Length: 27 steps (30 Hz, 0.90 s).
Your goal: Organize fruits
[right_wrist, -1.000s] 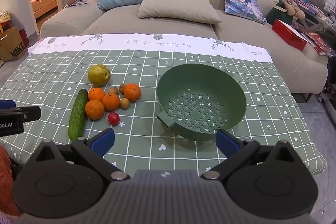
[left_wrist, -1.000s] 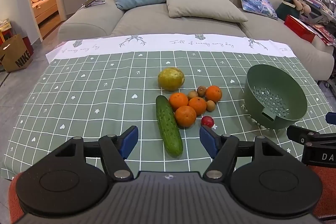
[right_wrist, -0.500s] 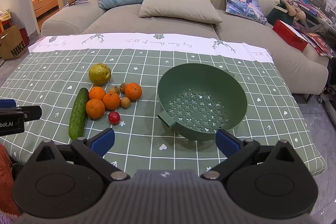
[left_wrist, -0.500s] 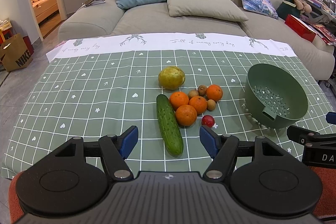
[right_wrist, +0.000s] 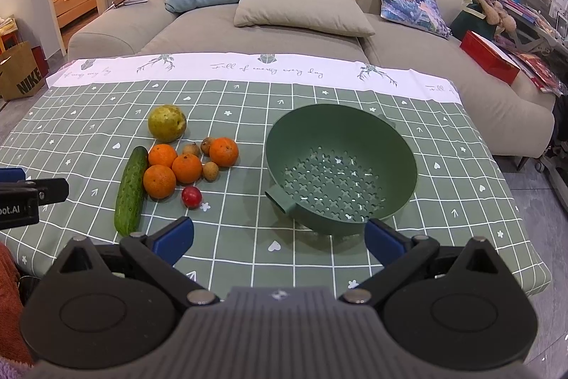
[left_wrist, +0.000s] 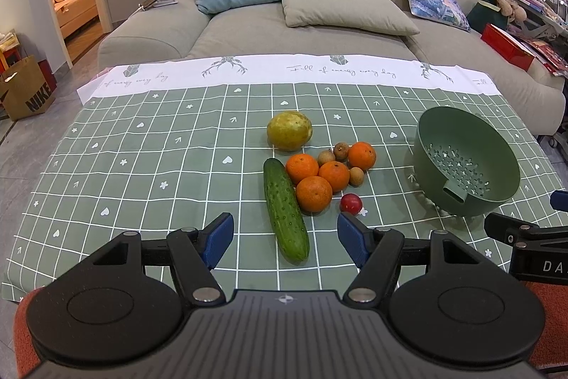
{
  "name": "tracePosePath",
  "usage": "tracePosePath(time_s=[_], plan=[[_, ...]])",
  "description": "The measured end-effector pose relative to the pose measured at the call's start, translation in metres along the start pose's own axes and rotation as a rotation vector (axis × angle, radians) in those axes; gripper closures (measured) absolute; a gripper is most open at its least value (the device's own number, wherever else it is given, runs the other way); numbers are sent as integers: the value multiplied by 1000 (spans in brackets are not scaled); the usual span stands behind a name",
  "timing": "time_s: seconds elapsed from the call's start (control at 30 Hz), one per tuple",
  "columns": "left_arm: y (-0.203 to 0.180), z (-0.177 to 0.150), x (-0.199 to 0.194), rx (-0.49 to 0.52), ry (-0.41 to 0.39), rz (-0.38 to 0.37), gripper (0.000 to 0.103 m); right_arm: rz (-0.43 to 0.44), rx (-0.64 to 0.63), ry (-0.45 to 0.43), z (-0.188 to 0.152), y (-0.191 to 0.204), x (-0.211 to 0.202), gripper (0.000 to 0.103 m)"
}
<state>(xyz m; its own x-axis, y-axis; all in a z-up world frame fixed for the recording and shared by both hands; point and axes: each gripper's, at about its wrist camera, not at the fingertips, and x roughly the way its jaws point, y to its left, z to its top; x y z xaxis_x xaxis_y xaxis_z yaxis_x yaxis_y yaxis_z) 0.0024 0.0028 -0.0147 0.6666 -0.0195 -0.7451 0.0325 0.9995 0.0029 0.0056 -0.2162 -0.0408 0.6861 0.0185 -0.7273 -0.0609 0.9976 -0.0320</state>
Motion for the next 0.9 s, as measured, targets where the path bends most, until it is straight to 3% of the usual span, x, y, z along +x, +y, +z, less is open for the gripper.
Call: tracePosePath(time_s=[0.37, 0.53, 0.67, 0.73, 0.9], plan=[[-2, -2, 2, 2, 4, -9, 24, 63, 58, -8, 1, -3, 0, 5], [1, 0, 3, -6, 10, -51, 24, 87, 38, -19, 1, -3, 1, 5], [6, 3, 9, -24, 33, -97, 27, 146, -4, -109, 2, -1, 2, 10], [10, 7, 15, -37, 52, -107, 35, 176, -24, -181, 6, 4, 4, 13], [21, 16, 31, -73, 78, -131, 45, 295, -33, -63, 16, 10, 24, 26]])
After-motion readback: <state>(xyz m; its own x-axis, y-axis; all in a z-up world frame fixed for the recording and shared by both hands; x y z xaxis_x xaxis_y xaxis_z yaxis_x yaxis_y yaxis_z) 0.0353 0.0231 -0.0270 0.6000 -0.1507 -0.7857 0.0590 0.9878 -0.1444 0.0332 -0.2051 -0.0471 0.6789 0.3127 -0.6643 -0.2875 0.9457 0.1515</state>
